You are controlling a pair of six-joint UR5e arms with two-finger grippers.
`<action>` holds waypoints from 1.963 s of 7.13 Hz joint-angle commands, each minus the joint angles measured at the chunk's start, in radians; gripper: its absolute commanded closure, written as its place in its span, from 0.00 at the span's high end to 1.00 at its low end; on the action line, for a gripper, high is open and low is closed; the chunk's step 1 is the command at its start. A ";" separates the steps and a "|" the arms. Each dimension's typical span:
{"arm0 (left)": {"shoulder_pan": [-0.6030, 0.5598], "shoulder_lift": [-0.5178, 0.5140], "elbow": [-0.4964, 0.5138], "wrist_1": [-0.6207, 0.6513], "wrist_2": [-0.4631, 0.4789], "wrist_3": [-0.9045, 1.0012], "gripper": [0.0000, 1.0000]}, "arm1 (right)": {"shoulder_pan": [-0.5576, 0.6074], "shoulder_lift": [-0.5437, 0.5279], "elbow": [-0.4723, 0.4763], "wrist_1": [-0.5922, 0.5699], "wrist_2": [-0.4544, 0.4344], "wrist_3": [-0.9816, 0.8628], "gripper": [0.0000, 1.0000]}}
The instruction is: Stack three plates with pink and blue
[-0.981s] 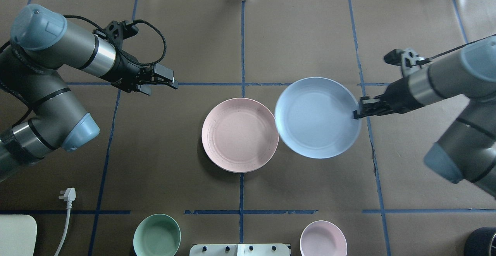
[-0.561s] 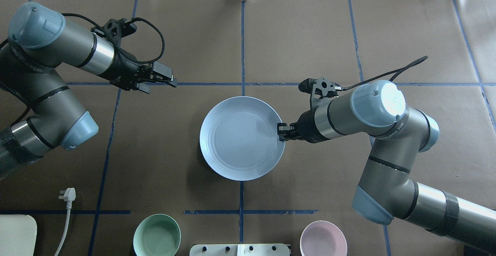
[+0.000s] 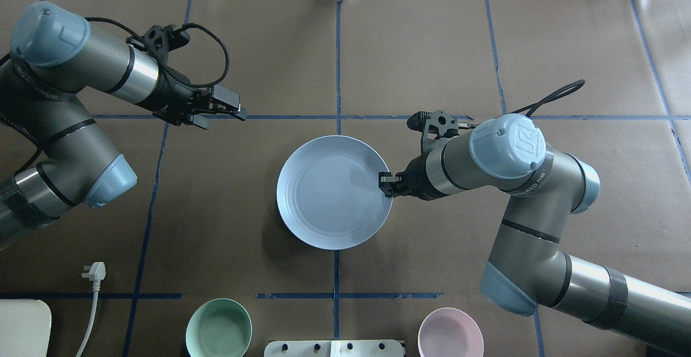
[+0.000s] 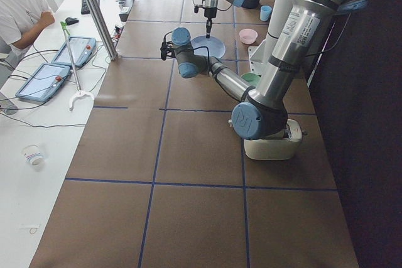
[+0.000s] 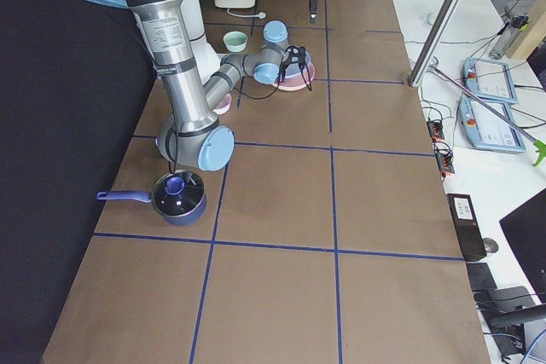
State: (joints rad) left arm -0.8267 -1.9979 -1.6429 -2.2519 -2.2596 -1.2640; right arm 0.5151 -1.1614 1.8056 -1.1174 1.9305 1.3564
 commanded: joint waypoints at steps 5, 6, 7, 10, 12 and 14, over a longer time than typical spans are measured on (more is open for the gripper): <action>-0.056 0.031 0.009 0.000 -0.038 0.017 1.00 | 0.145 -0.036 0.001 0.004 0.142 0.017 1.00; -0.115 0.065 0.026 0.002 -0.063 0.093 1.00 | 0.280 -0.102 0.009 0.007 0.225 -0.035 1.00; -0.147 0.130 0.029 0.036 -0.070 0.261 1.00 | 0.389 -0.207 0.017 0.004 0.302 -0.227 1.00; -0.390 0.374 0.018 0.205 -0.075 0.907 1.00 | 0.725 -0.421 -0.031 -0.092 0.387 -0.733 1.00; -0.652 0.406 0.009 0.397 -0.151 1.210 1.00 | 0.865 -0.454 -0.076 -0.288 0.389 -1.058 1.00; -0.735 0.407 0.029 0.595 -0.153 1.447 1.00 | 0.963 -0.445 -0.149 -0.357 0.404 -1.266 1.00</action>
State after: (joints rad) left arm -1.5080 -1.5949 -1.6250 -1.7587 -2.4066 0.0555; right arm 1.4190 -1.6048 1.6958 -1.4312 2.3225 0.2081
